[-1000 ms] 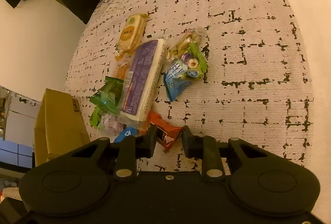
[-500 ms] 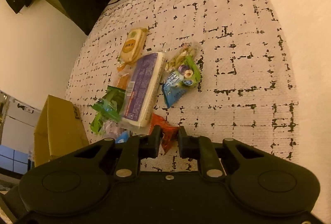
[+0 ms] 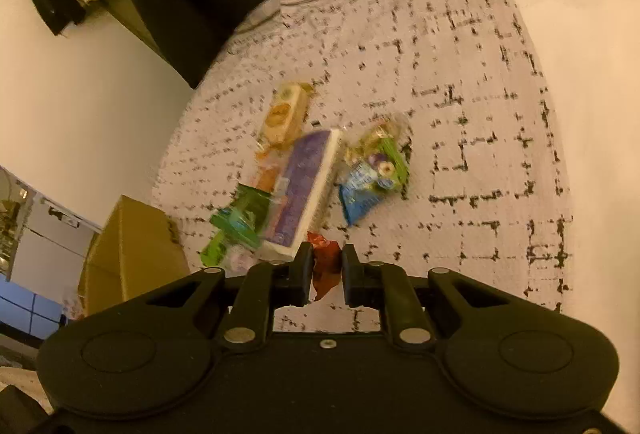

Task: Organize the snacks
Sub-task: 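Release blue bag into box with left gripper while right drops red bar in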

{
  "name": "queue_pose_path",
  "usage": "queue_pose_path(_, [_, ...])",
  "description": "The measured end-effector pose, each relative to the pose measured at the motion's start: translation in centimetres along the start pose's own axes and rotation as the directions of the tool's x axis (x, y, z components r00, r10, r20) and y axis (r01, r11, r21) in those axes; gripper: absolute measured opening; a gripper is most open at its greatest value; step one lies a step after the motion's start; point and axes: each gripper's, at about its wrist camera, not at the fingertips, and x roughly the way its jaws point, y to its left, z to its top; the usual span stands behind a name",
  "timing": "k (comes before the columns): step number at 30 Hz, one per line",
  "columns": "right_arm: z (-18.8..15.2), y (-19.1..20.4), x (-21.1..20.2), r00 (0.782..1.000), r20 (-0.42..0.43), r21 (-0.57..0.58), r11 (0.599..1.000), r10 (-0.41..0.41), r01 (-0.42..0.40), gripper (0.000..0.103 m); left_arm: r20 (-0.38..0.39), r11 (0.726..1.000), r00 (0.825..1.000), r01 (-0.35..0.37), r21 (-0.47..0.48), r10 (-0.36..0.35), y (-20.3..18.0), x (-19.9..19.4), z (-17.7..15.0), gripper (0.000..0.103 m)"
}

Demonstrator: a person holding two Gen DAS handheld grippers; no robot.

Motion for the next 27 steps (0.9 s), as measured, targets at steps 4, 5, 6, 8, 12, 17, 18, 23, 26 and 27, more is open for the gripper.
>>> queue_pose_path(4, [0.0, 0.9, -0.7, 0.999, 0.035, -0.038, 0.999, 0.034, -0.032, 0.014, 0.043, 1.000, 0.999, 0.014, 0.011, -0.014, 0.1, -1.9, 0.5, 0.033])
queue_pose_path(5, [0.0, 1.1, -0.9, 0.998, 0.044, -0.048, 0.998, 0.045, -0.042, 0.014, 0.057, 1.000, 0.998, 0.015, 0.017, -0.016, 0.1, -2.4, 0.6, 0.033])
queue_pose_path(6, [0.0, 1.4, -1.2, 0.997, 0.053, -0.059, 0.997, 0.061, -0.058, 0.014, 0.066, 1.000, 0.998, 0.014, 0.019, -0.016, 0.2, -2.8, 0.8, 0.033])
queue_pose_path(8, [0.1, 1.8, -1.5, 0.994, 0.068, -0.079, 0.994, 0.085, -0.080, 0.014, 0.086, 1.000, 0.996, 0.014, 0.015, -0.015, 0.4, -3.6, 1.2, 0.033])
queue_pose_path(12, [0.1, 2.5, -1.9, 0.987, 0.092, -0.105, 0.987, 0.129, -0.119, 0.014, 0.124, 1.000, 0.992, 0.019, 0.003, -0.019, 0.9, -5.3, 2.2, 0.033])
queue_pose_path(17, [0.2, 3.9, -2.2, 0.974, 0.117, -0.153, 0.973, 0.193, -0.174, 0.014, 0.185, 0.999, 0.982, 0.036, -0.029, -0.030, 2.0, -7.7, 3.7, 0.033])
queue_pose_path(18, [0.2, 4.3, -2.3, 0.971, 0.119, -0.163, 0.969, 0.206, -0.185, 0.014, 0.196, 0.999, 0.980, 0.036, -0.035, -0.028, 2.2, -8.1, 4.0, 0.033])
queue_pose_path(23, [0.2, 6.4, -2.2, 0.952, 0.131, -0.220, 0.945, 0.276, -0.243, 0.014, 0.256, 0.999, 0.967, 0.023, -0.049, -0.010, 3.5, -9.8, 5.6, 0.033])
queue_pose_path(26, [0.1, 7.7, -2.2, 0.941, 0.132, -0.251, 0.929, 0.310, -0.271, 0.014, 0.274, 0.998, 0.962, 0.008, -0.058, 0.008, 4.5, -10.2, 6.5, 0.033])
queue_pose_path(27, [0.1, 8.2, -2.1, 0.940, 0.135, -0.263, 0.926, 0.312, -0.270, 0.014, 0.279, 0.998, 0.960, 0.002, -0.060, 0.015, 4.8, -10.3, 6.7, 0.033])
